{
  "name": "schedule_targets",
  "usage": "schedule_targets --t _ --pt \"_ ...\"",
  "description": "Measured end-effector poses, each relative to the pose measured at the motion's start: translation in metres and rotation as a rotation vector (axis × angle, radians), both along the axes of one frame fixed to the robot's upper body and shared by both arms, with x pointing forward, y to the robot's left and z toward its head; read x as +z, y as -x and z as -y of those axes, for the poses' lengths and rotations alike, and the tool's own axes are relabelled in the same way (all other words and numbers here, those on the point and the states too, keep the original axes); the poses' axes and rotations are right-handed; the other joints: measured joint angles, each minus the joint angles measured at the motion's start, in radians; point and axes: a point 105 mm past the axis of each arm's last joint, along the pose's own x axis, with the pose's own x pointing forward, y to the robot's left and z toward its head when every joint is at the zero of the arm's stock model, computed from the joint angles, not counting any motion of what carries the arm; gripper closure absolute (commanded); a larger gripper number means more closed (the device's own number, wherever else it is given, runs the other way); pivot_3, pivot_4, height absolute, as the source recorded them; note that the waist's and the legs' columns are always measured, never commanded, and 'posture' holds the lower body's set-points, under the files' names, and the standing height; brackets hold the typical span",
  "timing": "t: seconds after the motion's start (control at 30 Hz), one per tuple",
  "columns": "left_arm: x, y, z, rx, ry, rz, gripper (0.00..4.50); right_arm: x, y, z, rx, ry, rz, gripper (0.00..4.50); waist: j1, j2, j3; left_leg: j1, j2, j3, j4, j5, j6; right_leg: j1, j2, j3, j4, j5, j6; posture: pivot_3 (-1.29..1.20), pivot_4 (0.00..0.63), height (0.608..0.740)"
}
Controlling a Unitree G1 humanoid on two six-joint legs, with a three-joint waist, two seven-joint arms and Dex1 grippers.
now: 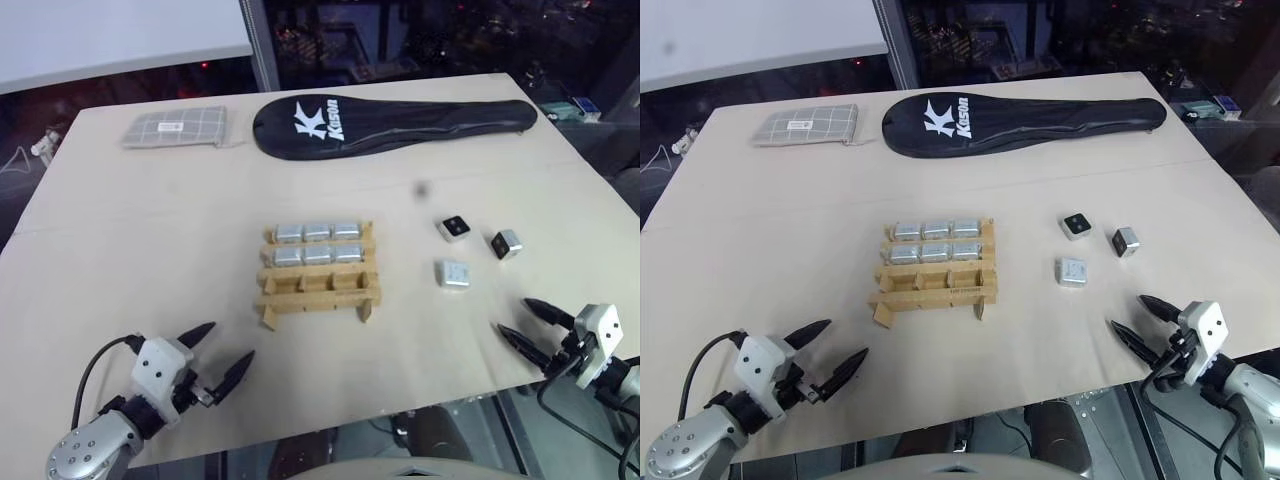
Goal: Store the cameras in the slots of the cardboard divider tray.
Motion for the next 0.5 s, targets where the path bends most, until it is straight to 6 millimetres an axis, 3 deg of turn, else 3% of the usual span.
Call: schedule_targets --t 0.5 --pt "0.0015 0.0032 0.0034 -0.028 0.042 -0.001 0.00 0.0009 -0.0005 0.0081 -0.011 0.016 0.006 0.46 0.000 0.000 0.000 0.000 0.000 0.000 0.000 0.000 0.000 0.000 0.000 0.000 0.000 0.000 0.000 0.00 0.150 0.740"
